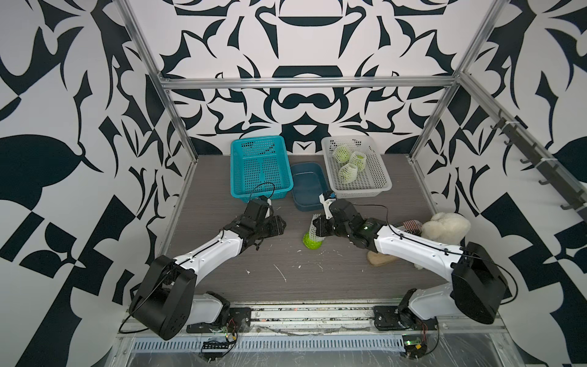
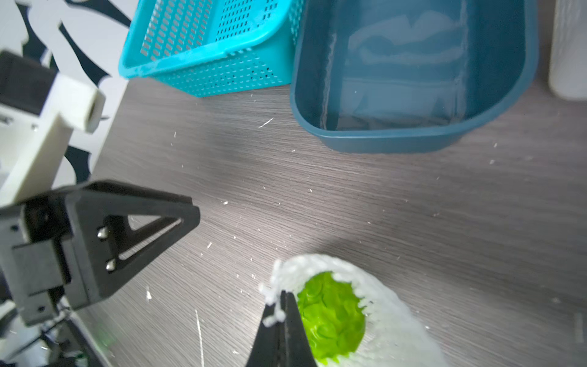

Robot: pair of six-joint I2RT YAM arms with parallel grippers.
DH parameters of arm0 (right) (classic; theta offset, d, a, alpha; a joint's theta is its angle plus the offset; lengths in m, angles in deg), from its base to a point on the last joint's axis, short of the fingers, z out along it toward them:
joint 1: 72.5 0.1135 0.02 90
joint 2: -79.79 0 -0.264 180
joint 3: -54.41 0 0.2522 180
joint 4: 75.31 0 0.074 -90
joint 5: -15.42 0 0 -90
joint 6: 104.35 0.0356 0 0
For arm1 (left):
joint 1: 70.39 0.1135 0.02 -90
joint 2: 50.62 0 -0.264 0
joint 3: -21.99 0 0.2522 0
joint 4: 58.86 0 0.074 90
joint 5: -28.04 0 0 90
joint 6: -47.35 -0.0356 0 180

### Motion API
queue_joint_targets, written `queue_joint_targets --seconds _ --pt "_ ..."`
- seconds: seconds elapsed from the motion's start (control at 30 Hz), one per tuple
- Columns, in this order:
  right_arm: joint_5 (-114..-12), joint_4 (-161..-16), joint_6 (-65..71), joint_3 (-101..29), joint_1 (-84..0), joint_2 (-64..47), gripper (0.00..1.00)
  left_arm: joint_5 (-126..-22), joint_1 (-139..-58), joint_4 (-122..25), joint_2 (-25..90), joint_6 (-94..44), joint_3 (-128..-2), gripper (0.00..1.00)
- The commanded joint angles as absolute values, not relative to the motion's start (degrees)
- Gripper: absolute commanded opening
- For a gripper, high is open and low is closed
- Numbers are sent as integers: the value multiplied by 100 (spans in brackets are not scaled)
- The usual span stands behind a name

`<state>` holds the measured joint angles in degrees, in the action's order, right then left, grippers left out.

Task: Sleeve custard apples in foam nets
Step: Put on the foam net on the custard apple.

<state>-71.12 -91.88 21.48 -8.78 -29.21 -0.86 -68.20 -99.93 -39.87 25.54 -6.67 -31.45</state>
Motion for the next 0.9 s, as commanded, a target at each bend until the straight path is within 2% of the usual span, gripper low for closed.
queue_joint_targets --seconds 0.0,0.2,0.57,0.63,0.87 --pt "-6750 -8387 2765 -678 -3112 253 0 -6845 -10003 -3921 2560 -738 -3314 54" --pt "-6347 -8867 2572 -960 -3141 -82 0 -6823 -10008 -3965 2514 -741 -3269 54" --pt "-5381 -8601 2576 -1251 -3122 -372 0 -6848 -10009 -3994 2532 -732 -3223 54" --pt "-5413 -8673 2507 -1292 -3099 -324 0 -6855 -10009 -3975 2532 -733 -3224 54" --pt "-6078 -10284 1778 -1648 -3088 -433 0 -6847 -10003 -3957 2557 -734 -3256 54"
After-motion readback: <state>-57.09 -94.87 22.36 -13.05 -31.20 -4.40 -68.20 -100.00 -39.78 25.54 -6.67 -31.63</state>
